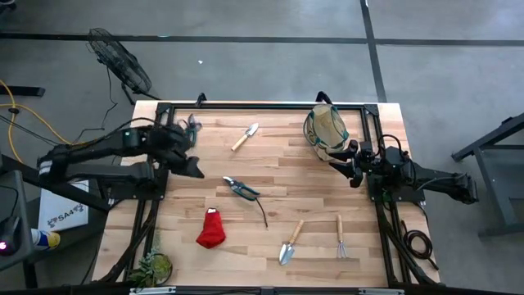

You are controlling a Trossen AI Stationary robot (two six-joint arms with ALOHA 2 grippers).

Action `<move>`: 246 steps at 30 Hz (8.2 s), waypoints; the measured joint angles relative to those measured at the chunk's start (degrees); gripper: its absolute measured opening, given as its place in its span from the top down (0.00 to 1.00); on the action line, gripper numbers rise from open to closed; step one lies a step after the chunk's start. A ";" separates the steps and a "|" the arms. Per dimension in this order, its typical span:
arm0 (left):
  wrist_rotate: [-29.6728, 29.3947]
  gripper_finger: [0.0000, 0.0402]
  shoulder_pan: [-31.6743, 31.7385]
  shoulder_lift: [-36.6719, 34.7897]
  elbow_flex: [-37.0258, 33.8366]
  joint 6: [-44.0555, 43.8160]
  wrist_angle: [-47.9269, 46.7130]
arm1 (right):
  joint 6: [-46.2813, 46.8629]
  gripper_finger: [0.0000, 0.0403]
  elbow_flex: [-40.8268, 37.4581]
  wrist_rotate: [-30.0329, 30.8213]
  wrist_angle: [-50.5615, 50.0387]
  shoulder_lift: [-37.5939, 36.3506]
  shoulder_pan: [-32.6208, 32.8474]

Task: Pick & Place Garden tools in Gardening bag
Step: Put the glove into the gardening bag

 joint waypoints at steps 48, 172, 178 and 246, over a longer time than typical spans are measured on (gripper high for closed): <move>-9.45 0.37 -35.57 42.50 0.04 -52.35 26.17 | -0.01 0.48 0.00 0.00 0.08 0.81 -0.01; -6.96 0.97 -0.19 43.30 13.55 36.53 75.91 | -7.80 0.26 40.42 9.62 13.88 71.19 5.88; -6.14 0.97 -0.19 43.30 13.55 36.34 76.40 | -8.98 0.35 40.44 10.41 14.31 71.21 5.90; -6.33 0.41 10.30 25.83 13.55 46.58 46.69 | 17.01 0.93 72.33 10.21 -65.04 69.60 -17.28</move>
